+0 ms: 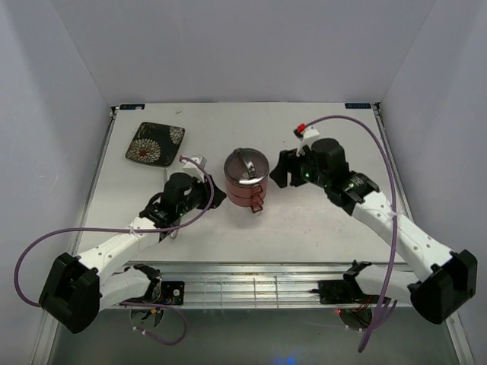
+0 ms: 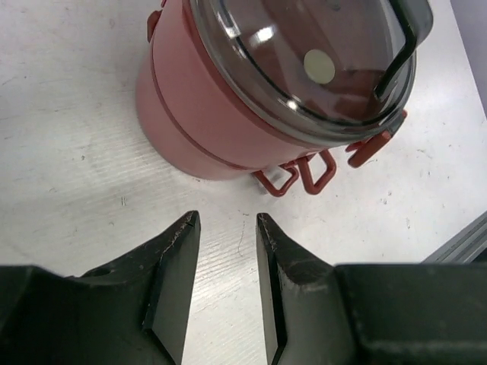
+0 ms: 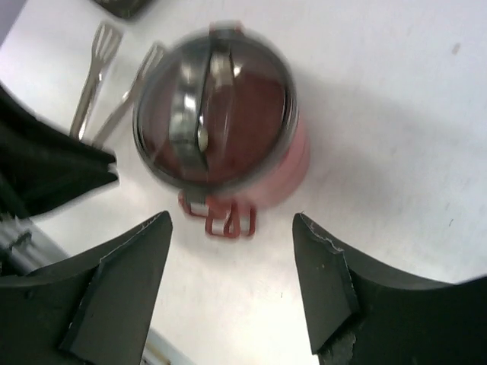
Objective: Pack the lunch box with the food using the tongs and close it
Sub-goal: Close the fastener on the packing box.
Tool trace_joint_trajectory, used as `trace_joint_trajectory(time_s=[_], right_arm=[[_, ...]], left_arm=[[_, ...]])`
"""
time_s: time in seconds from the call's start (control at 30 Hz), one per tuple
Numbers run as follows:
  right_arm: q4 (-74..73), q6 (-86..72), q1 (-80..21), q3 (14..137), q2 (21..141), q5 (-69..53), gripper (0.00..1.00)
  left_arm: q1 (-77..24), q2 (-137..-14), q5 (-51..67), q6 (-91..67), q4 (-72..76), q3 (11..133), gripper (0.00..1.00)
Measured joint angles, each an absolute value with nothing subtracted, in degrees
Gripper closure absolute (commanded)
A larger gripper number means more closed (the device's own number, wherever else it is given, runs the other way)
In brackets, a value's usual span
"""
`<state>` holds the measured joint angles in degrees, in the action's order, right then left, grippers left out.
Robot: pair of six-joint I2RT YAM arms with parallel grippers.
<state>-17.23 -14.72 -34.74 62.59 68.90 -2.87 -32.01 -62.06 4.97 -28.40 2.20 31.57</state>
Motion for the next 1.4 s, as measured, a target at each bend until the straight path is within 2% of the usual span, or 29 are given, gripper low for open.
trace_joint_trajectory(time_s=[0.1, 0.27, 0.4, 0.43, 0.57, 0.73, 0.97, 1.4], right_arm=[[-15.2, -15.8, -34.8, 53.8, 63.8, -3.3, 0.32], [-14.9, -16.6, -34.8, 47.6, 63.7, -4.3, 0.39], [-14.0, -16.9, -34.5, 47.0, 63.9, -5.3, 0.58], [-13.3, -17.2, -34.5, 46.9, 64.1, -5.9, 0.68], [-8.5, -18.9, -34.5, 43.3, 66.0, -9.2, 0.79], [-9.5, -19.0, -34.5, 42.2, 71.6, -10.2, 0.92], [-12.1, -18.5, -36.5, 44.8, 72.2, -9.4, 0.92], [-15.0, -17.0, -43.8, 53.2, 75.5, -2.9, 0.92]], left_arm=[[-32.0, -62.9, 4.6, -28.3, 0.3, 34.0, 0.54], [-32.0, -65.8, 1.6, -26.5, -1.9, 44.1, 0.54], [-32.0, -69.2, 0.1, -22.6, -0.4, 52.5, 0.55], [-32.0, -70.4, 0.0, -21.3, 0.6, 54.3, 0.57], [-32.0, -76.7, 2.0, -16.2, 3.6, 61.0, 0.66], [-32.0, -84.1, 8.2, -12.6, 6.6, 63.5, 0.75], [-32.0, -90.3, 14.5, -11.2, 11.0, 61.3, 0.80], [-32.0, -89.7, 16.1, -12.0, 26.6, 52.6, 0.84]])
